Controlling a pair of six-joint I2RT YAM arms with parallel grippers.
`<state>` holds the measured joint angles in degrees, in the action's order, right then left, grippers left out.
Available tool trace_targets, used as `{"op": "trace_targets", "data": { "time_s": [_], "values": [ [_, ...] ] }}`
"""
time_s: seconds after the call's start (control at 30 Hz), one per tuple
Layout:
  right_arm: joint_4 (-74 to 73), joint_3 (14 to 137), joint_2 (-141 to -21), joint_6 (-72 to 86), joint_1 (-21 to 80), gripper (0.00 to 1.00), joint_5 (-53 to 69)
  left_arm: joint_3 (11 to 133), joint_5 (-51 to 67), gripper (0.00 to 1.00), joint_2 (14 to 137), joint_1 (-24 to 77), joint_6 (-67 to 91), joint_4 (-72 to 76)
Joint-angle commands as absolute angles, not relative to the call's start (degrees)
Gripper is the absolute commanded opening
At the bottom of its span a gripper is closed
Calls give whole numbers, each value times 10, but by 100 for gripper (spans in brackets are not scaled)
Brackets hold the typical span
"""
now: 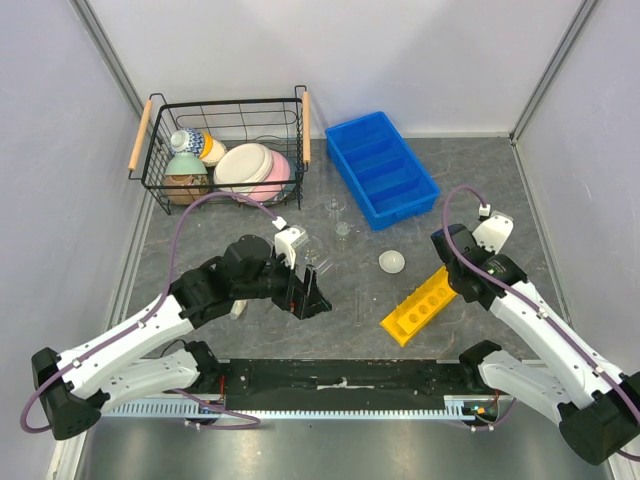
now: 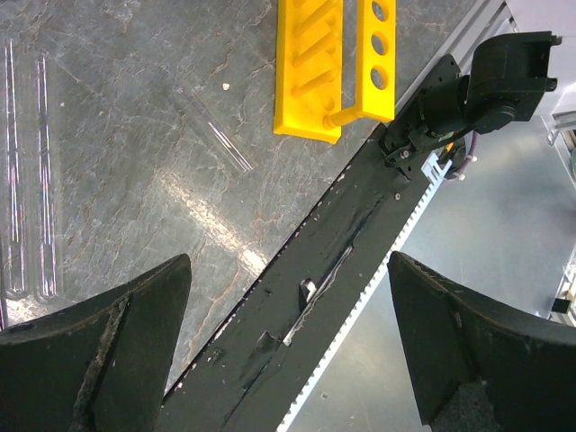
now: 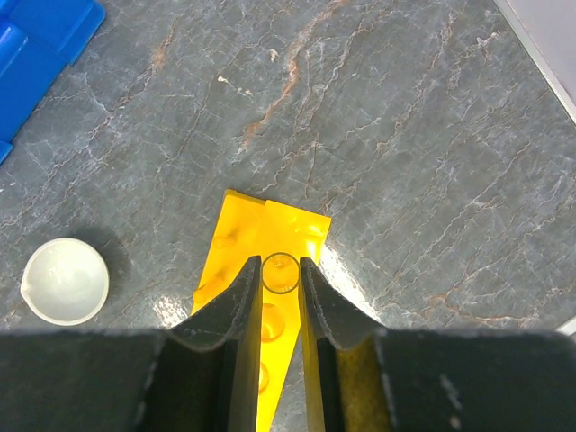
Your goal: Organize the chemistry lab equipment
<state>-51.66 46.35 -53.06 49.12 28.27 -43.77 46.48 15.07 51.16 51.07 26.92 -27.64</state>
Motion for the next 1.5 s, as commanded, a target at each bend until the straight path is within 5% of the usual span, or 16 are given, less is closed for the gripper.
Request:
{"op": "trace_targets", "data": {
  "time_s": [0.0, 0.53, 0.6, 0.73, 0.8, 1.0, 1.47],
  "values": [
    [-503, 461, -537, 505, 283, 4, -464, 468, 153, 97, 498, 510, 267, -270],
    [-490, 454, -562, 502, 283, 3, -470, 468, 153, 97, 503, 510, 265, -270],
    [-488, 454, -564, 502, 283, 7, -468, 468, 151, 97, 504, 510, 265, -270],
    [-487, 459, -562, 497, 286, 45, -464, 467, 147, 97, 505, 510, 264, -271],
    [-489, 467, -559, 491, 286, 51, -461, 468, 147, 97, 507, 510, 264, -272],
    [-511, 502, -554, 476, 287, 63, -452, 483, 128, 97, 511, 510, 258, -288],
    [-580, 692, -526, 339, 290, 65, -412, 502, -91, 97, 665, 509, 301, -338]
  ]
}}
